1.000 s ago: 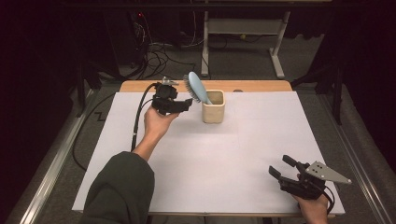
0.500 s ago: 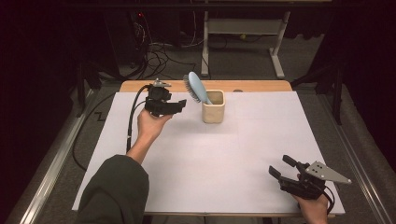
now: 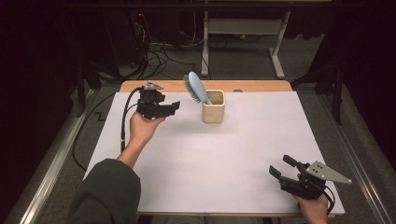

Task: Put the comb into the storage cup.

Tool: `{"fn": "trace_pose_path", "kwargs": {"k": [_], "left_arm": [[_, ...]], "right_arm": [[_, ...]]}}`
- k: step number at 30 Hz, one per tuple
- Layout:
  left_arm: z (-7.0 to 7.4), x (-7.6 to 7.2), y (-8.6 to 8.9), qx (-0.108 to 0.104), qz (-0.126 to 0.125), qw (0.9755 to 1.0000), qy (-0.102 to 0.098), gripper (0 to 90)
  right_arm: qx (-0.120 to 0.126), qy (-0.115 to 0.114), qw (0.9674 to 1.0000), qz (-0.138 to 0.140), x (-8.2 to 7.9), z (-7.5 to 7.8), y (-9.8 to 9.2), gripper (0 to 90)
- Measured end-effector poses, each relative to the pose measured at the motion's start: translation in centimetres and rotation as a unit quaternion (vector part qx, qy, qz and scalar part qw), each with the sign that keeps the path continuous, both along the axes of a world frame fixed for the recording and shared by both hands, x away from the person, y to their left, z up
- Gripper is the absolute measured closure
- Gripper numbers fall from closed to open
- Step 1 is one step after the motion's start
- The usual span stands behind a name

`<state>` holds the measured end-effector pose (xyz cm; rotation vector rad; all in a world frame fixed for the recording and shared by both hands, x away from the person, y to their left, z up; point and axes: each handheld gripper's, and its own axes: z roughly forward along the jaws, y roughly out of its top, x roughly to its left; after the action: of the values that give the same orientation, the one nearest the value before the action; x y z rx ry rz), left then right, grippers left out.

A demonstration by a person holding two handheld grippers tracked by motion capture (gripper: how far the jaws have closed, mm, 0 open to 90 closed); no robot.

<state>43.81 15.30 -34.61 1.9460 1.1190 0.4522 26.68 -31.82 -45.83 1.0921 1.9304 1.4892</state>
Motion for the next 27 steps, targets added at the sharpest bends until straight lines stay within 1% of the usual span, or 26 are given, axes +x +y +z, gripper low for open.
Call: {"fn": "trace_pose_path", "kwargs": {"k": [8,16,21,27], "left_arm": [[0.2,-0.7,1.0,-0.013,0.0,0.9999,-0.01,32.9],[-0.1,-1.4,2.2,-0.012,0.006,0.9999,-0.007,32.9],[-0.1,-1.9,2.8,-0.018,0.012,0.9997,-0.011,32.9],[-0.1,-2.4,3.3,-0.018,0.011,0.9997,-0.013,32.8]], "right_arm": [[0.001,0.002,1.0,-0.003,0.0,0.0,-0.1,27.7],[0.002,-0.001,1.0,-0.003,0.0,0.0,-0.2,27.7],[0.002,-0.003,1.0,-0.003,0.0,0.0,-0.2,27.8],[-0.001,-0.001,1.0,-0.004,0.0,0.0,-0.2,27.8]]}}
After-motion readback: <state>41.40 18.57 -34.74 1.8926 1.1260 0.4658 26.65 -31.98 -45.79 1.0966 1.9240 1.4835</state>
